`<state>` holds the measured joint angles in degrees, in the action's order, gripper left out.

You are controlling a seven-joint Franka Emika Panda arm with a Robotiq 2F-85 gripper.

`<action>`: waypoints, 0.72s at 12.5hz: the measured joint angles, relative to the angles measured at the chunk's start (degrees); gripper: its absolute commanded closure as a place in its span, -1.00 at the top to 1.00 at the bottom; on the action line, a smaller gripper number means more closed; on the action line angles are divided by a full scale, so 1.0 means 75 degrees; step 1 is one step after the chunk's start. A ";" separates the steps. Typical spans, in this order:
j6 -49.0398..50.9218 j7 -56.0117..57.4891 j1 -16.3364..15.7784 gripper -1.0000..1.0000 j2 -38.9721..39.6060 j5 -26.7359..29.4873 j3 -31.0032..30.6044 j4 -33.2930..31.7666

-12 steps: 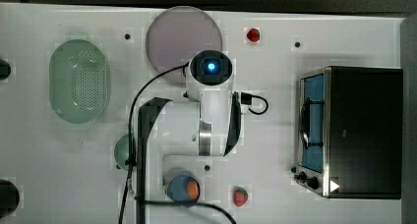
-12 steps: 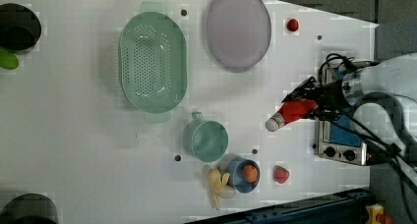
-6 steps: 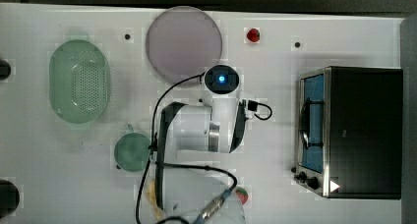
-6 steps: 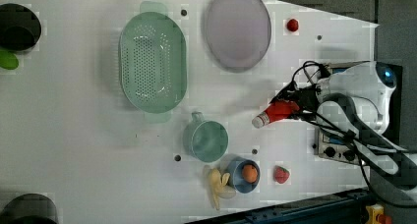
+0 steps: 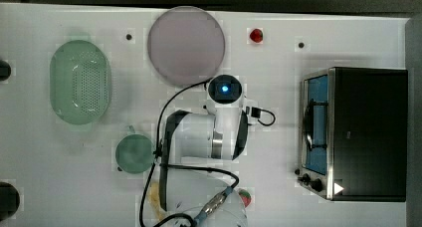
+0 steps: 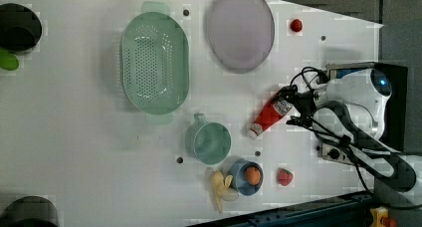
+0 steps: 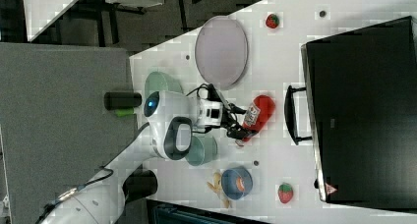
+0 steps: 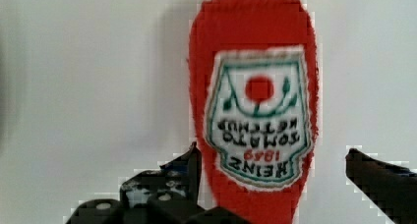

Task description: Pick Ketchup from oven and place it on table.

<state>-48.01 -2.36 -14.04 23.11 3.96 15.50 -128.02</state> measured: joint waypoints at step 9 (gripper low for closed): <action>0.4254 -0.0087 -0.0124 1.00 -0.3814 -0.0360 -0.0069 0.3036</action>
<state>-16.10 -3.01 -14.97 -5.49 1.26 14.98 -105.25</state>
